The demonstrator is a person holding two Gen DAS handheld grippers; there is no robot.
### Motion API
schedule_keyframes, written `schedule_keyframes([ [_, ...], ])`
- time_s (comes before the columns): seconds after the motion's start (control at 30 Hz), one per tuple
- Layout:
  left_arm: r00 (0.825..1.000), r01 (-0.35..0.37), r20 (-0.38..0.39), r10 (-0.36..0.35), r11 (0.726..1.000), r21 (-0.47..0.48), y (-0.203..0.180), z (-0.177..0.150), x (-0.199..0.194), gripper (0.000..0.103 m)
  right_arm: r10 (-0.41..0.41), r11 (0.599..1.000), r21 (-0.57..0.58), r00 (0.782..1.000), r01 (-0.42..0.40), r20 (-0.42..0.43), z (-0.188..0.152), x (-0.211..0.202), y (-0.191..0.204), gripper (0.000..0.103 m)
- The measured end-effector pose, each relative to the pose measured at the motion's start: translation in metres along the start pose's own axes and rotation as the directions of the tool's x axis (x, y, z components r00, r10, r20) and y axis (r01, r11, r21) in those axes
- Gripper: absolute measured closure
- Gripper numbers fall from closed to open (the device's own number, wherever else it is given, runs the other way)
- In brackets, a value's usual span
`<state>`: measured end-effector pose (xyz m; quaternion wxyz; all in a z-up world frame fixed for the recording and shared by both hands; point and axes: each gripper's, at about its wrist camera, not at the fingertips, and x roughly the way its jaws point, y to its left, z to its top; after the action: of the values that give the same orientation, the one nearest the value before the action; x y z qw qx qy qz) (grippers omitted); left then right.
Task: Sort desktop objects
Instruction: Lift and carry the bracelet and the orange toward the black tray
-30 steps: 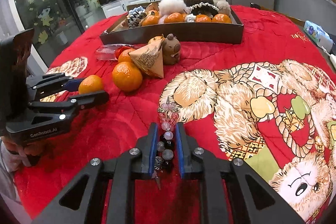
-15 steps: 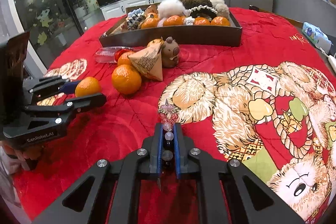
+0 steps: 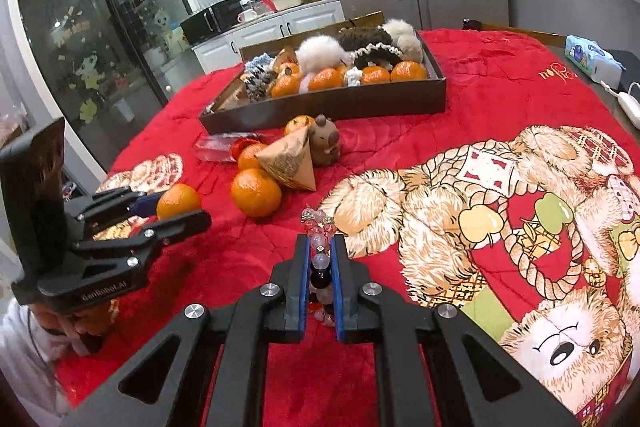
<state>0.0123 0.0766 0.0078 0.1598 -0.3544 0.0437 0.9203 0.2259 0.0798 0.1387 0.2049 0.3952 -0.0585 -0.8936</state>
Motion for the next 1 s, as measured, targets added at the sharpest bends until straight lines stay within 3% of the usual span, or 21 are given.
schedule_keyframes([
  [0.63, 1.0, 0.01, 0.024, -0.01, 1.0, 0.014, -0.004, 0.005, -0.016, 0.065, 0.032, 0.997, -0.066, 0.999, -0.031, 0.003, 0.024, -0.008, 0.03, 0.093],
  [1.0, 0.999, -0.01, 0.037, 0.011, 0.999, -0.038, 0.019, 0.033, -0.022, 0.065, 0.033, 0.992, -0.124, 0.999, -0.031, 0.015, 0.061, -0.02, 0.043, 0.092],
])
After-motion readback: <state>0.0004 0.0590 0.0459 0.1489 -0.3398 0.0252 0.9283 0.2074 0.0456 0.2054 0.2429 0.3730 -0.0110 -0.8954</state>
